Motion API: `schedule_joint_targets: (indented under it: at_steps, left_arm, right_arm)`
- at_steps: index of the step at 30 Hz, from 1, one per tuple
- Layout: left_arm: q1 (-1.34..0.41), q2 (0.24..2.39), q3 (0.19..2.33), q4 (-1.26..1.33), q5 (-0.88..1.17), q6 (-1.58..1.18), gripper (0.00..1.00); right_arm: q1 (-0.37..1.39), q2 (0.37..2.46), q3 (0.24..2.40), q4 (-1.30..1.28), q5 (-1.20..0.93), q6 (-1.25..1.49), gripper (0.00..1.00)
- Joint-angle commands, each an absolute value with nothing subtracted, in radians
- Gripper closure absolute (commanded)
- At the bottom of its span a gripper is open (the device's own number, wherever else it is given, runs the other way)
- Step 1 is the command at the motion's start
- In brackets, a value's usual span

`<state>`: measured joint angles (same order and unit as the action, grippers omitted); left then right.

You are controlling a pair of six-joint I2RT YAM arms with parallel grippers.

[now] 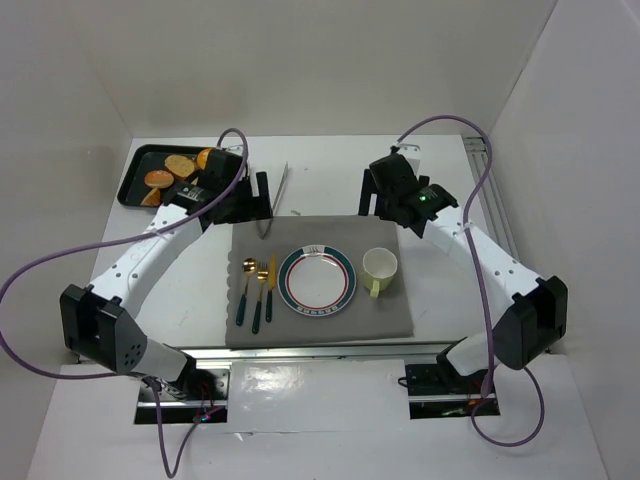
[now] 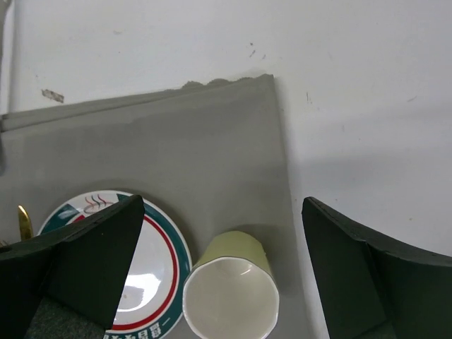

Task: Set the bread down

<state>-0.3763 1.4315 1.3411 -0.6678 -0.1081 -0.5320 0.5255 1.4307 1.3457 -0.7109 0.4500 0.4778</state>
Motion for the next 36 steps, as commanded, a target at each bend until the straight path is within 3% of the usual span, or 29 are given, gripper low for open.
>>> schedule_joint_targets:
  at_steps: [1,12,20,36]
  left_arm:
    - [-0.385,1.468,1.417,-0.679,-0.144,-0.555,0.00]
    - [-0.426,1.549,1.464,-0.790,-0.276,-0.545,0.00]
    - [-0.436,1.618,1.434,-0.778,-0.253,-0.540,0.00]
    - [-0.359,2.037,1.769,-0.752,-0.245,-0.575,0.00]
  right_arm:
    - [0.520,1.399,1.325,-0.687,0.471,0.485,0.00]
    - [0.511,1.361,1.279,-0.611,0.405,0.430,0.00]
    - [0.502,1.373,1.250,-0.575,0.359,0.400,0.00]
    - [0.502,1.439,1.296,-0.584,0.334,0.391,0.00]
